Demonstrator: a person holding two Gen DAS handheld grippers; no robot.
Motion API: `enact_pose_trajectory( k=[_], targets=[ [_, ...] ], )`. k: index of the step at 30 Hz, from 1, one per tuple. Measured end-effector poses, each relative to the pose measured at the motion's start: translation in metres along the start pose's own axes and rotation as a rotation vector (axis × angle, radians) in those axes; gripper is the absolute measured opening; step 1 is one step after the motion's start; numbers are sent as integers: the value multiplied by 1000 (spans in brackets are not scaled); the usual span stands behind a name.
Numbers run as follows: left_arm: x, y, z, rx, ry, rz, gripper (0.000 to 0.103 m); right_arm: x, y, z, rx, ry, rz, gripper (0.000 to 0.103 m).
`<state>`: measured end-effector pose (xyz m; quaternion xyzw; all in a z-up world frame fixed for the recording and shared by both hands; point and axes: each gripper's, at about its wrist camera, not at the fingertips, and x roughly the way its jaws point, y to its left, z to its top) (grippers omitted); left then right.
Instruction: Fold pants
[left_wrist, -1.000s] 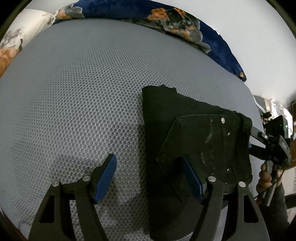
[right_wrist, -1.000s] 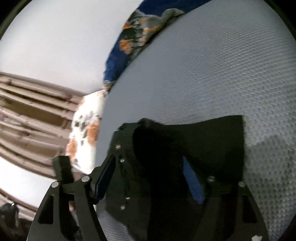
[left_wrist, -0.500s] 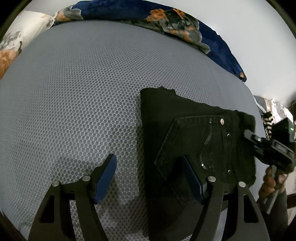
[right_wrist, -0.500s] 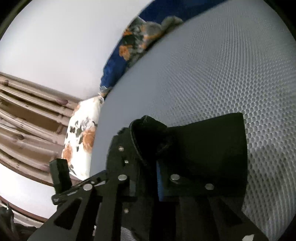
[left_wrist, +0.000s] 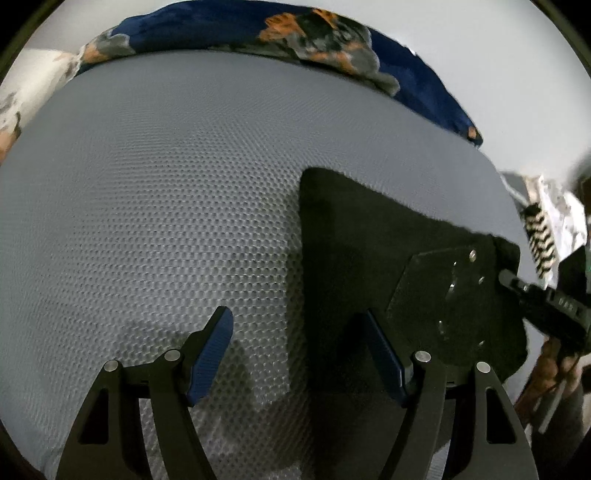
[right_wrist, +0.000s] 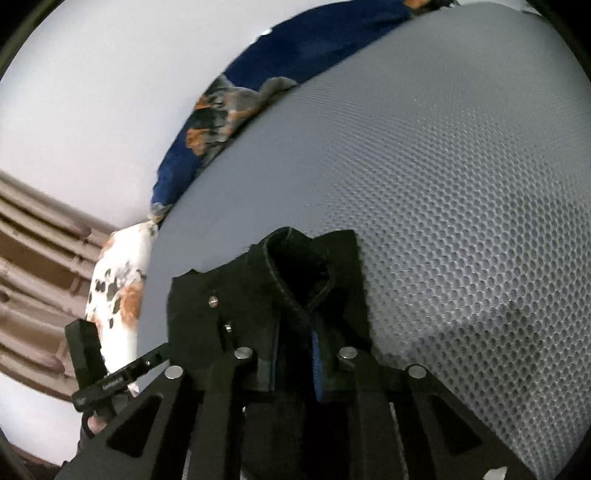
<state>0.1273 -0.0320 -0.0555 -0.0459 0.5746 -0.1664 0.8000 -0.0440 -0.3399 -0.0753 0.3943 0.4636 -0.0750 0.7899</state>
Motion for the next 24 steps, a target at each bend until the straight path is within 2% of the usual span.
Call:
enact_pose_trajectory(
  k=[2, 3, 5, 9, 12, 15, 19, 21, 23, 24],
  targets=[
    [13, -2, -1, 20, 33, 30, 73, 3, 0, 0, 9, 1, -36, 29],
    [18, -1, -1, 19, 50, 35, 73, 4, 2, -1, 2, 3, -45, 29],
    [19, -5, -2, 56, 32, 57, 73, 3, 5, -4, -5, 18, -65, 34],
    [18, -3, -5, 62, 45, 54, 73, -17, 11, -14, -12, 2, -101, 34],
    [14, 1, -12, 54, 60, 36, 73, -34, 18, -26, -14, -21, -78, 34],
    [10, -1, -23, 77, 73, 21, 73, -40, 22, -38, -15, 6, -65, 34],
    [-1, -6, -42, 92, 75, 12, 73, -36, 26, -53, -41, 53, -93, 25],
    [-4, -8, -48, 99, 77, 5, 73, -38, 30, -57, -58, 41, -108, 23],
    [-8, -8, -52, 98, 74, 4, 73, -40, 37, -60, -94, 32, -154, 13],
    [-10, -7, -54, 95, 75, -1, 73, -41, 40, -62, -104, 29, -167, 13]
  ],
)
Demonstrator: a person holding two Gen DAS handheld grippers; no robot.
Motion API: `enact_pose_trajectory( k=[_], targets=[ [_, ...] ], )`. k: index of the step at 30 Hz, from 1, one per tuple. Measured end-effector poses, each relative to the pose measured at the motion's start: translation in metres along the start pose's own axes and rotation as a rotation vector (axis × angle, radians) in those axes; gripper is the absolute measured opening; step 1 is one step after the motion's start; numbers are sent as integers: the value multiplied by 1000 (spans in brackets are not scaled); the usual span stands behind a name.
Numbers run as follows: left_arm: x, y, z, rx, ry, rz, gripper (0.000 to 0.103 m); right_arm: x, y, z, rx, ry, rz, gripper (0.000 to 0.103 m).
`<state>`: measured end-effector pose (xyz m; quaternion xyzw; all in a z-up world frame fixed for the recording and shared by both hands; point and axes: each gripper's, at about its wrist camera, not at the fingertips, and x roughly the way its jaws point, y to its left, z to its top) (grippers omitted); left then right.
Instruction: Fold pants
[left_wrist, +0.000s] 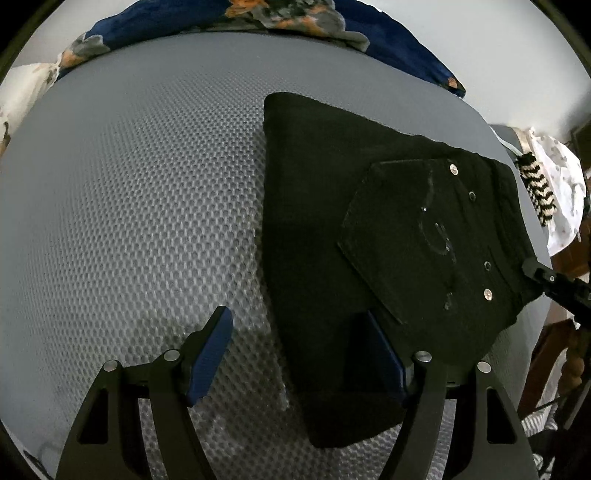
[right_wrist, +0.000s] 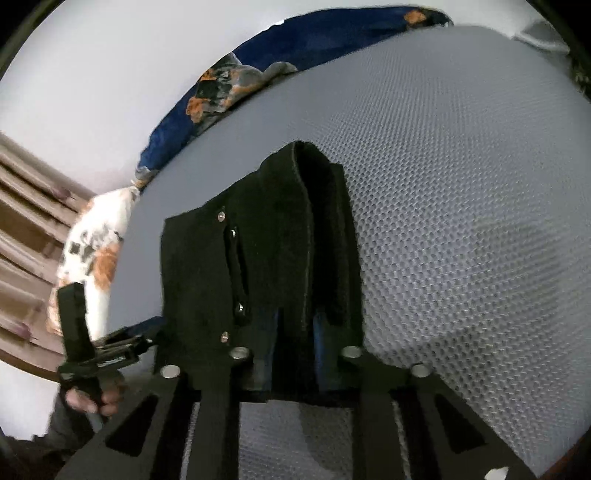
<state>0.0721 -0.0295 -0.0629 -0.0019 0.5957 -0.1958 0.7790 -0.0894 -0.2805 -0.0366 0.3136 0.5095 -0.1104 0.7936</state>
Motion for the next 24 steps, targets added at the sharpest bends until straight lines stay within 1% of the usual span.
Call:
enact_pose_trajectory(
  k=[5, 9, 10, 15, 18, 19, 20, 22, 24],
  targets=[
    [-2, -3, -13, 13, 7, 10, 73, -4, 5, -9, -23, 1, -56, 11],
    [2, -10, -10, 25, 7, 33, 73, 3, -3, -10, -9, 27, -80, 11],
    [6, -14, -4, 28, 7, 38, 73, 4, -4, -10, -6, 30, -81, 11],
    [7, -20, -5, 29, -1, 51, 73, 5, -5, -8, 15, 28, -75, 13],
    [9, -28, -7, 33, -7, 58, 73, 3, -7, -8, 36, 19, -67, 18],
    [9, -29, -7, 34, -7, 62, 73, 2, -6, -8, 30, 14, -72, 21],
    [9, -33, -6, 40, -11, 70, 73, 0, -5, -8, 22, 9, -82, 24],
    [7, -37, -5, 55, -19, 91, 73, 0, -1, -5, 4, 9, -117, 28],
    [5, -40, -4, 69, -30, 107, 73, 0, 0, -3, -3, 9, -130, 31]
  ],
)
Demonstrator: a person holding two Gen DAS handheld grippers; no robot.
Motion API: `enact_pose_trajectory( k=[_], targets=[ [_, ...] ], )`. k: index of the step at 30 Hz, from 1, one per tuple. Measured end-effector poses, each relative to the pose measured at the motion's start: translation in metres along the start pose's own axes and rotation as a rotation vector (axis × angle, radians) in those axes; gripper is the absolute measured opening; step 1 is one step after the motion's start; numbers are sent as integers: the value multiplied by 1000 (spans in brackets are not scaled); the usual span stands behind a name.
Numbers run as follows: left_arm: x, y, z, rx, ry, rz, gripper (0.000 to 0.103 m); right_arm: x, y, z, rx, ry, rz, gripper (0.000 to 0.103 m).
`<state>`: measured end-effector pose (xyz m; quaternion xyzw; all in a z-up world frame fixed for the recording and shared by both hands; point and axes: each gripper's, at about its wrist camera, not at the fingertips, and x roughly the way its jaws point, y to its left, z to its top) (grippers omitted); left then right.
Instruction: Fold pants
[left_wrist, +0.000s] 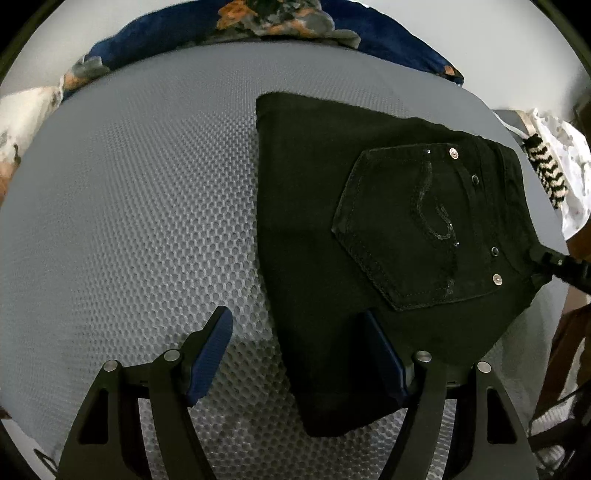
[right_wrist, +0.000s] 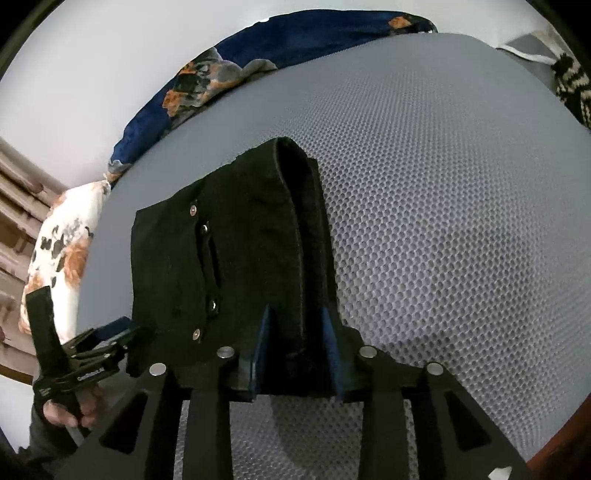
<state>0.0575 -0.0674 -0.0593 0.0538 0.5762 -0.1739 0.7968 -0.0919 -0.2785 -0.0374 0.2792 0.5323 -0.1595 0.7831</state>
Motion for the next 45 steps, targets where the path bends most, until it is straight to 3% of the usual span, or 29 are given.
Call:
enact_pose_trajectory(
  k=[4, 16, 23, 29, 41, 45],
  targets=[
    [-2, -2, 3, 23, -20, 32, 73, 0, 2, 5, -20, -8, -53, 48],
    [1, 4, 28, 8, -27, -7, 73, 19, -8, 28, -47, 64, 19, 58],
    [11, 27, 32, -108, 40, -199, 73, 38, -27, 38, -10, 152, 177, 59],
    [21, 42, 33, -202, 74, -317, 73, 48, -44, 42, 36, 196, 315, 59],
    [27, 60, 38, -257, 87, -518, 73, 63, -56, 53, 70, 235, 509, 61],
    [31, 61, 40, -267, 79, -564, 73, 73, -52, 61, 76, 237, 553, 57]
  ],
)
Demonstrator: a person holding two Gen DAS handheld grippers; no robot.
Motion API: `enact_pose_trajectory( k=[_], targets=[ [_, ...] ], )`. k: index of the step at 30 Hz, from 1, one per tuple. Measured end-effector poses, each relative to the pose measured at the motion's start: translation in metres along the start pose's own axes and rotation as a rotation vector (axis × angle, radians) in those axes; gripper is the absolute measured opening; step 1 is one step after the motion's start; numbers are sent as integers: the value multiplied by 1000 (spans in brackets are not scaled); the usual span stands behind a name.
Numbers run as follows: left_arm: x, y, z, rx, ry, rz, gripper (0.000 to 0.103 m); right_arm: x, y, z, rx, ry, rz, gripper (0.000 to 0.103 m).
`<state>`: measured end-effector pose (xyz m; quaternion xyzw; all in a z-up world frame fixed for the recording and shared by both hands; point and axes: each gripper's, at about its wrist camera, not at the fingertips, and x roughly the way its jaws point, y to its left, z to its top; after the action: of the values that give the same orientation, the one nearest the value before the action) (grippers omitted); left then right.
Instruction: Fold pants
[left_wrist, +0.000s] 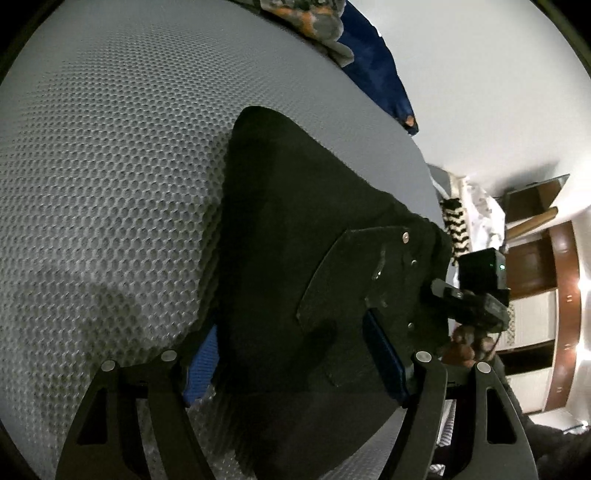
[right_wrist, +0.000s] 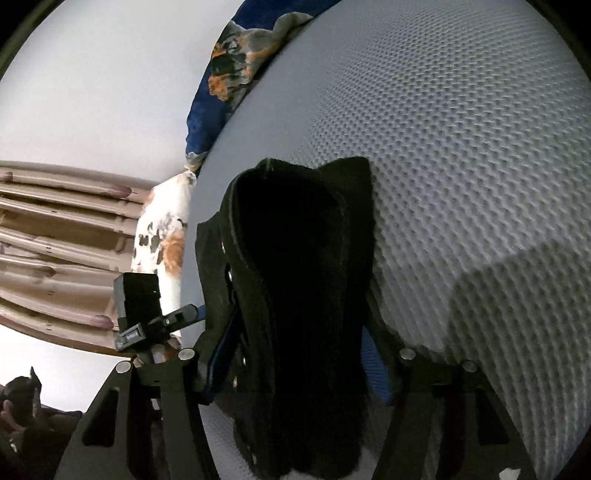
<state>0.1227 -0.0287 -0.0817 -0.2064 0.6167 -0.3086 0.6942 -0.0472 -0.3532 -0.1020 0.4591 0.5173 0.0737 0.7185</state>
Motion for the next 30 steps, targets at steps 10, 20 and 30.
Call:
enact_pose_trajectory(
  k=[10, 20, 30],
  targets=[
    [9, -16, 7, 10, -63, 29, 27, 6, 19, 0, 0, -79, -9, 30],
    [-26, -35, 33, 80, -154, 51, 17, 18, 64, 35, -39, -129, -20, 27],
    [-40, -23, 108, 88, -217, 139, 17, 63, 90, 123, -86, -131, -34, 26]
  ],
)
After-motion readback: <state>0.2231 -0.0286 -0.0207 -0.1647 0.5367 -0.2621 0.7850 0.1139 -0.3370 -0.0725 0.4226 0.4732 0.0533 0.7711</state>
